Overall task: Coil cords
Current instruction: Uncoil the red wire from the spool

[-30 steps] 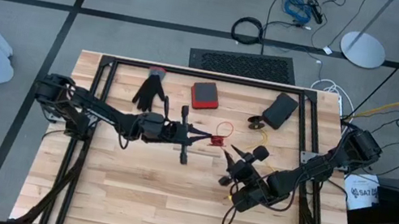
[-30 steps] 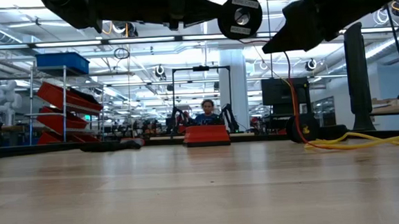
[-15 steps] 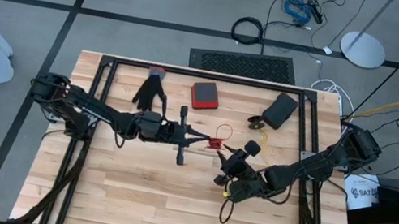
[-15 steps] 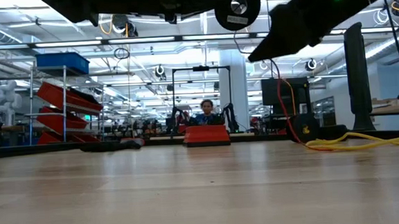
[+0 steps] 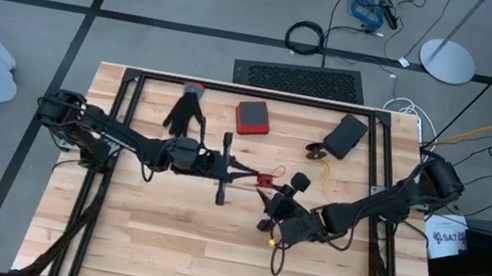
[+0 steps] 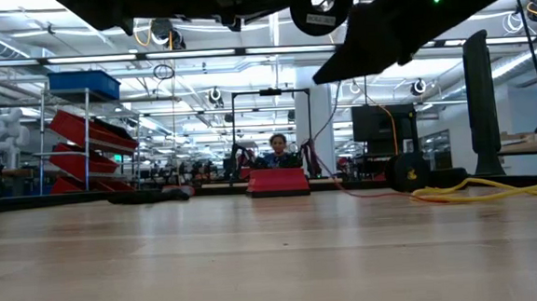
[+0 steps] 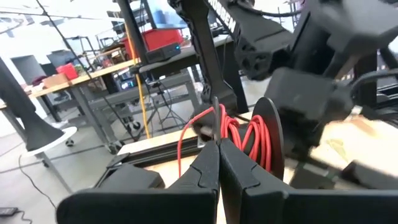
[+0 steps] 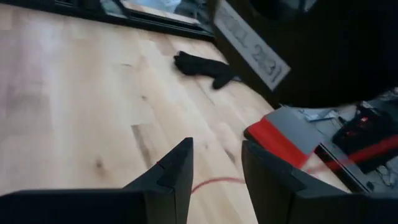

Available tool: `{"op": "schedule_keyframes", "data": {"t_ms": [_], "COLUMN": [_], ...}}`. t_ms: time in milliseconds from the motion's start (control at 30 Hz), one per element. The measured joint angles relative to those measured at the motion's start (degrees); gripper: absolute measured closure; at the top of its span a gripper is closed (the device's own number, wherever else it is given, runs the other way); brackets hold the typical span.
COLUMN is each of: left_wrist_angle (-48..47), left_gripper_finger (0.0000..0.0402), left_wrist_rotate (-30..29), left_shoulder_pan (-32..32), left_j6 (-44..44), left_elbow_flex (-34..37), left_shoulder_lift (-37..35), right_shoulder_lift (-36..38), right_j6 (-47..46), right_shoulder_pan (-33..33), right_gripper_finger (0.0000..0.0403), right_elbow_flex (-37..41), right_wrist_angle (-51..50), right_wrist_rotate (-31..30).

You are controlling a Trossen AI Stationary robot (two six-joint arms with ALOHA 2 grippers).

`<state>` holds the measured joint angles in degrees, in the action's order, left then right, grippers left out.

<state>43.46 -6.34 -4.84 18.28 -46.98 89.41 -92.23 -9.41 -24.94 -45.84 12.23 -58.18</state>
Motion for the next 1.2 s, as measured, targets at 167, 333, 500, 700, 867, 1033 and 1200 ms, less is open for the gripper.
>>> {"op": "schedule_keyframes", "data": {"t_ms": [167, 333, 500, 700, 867, 1033, 1200], "left_wrist_angle": [-0.54, -1.03, -1.18, -1.11, -1.09, -1.11, -1.31], "left_gripper_finger": [0.0401, 0.0402, 0.0402, 0.0401, 0.0402, 0.0402, 0.0402], "left_wrist_rotate": [-0.26, -0.66, -0.66, -0.57, 0.17, 0.38, 1.44], "left_shoulder_pan": [0.0, 0.0, 0.0, 0.04, 0.02, -0.02, -0.02], "left_j6": [0.01, 0.08, 0.26, 0.28, 0.39, 0.46, 0.44], "left_elbow_flex": [0.0, 0.0, 0.0, 0.0, 0.0, 0.0, 0.0], "left_shoulder_lift": [0.0, 0.0, 0.0, 0.0, 0.0, 0.0, 0.0], "right_shoulder_lift": [-1.94, -1.96, -1.94, -1.9, -1.88, -1.88, -1.88], "right_j6": [0.6, -2.45, -10.7, -13.53, -13.53, -13.75, -13.7], "right_shoulder_pan": [-0.26, -4.96, -8.61, -4.32, -1.34, 0.43, 1.77], "right_gripper_finger": [0.028, 0.028, 0.028, 0.028, 0.028, 0.0282, 0.0294], "right_elbow_flex": [0.0, -0.04, -0.02, -0.02, -0.02, -0.02, -0.02], "right_wrist_angle": [2.08, -1.39, -9.66, -12.99, -13.25, -13.22, -12.21], "right_wrist_rotate": [-1.8, -4.54, -14.62, -14.34, -12.8, -10.54, -9.38]}}
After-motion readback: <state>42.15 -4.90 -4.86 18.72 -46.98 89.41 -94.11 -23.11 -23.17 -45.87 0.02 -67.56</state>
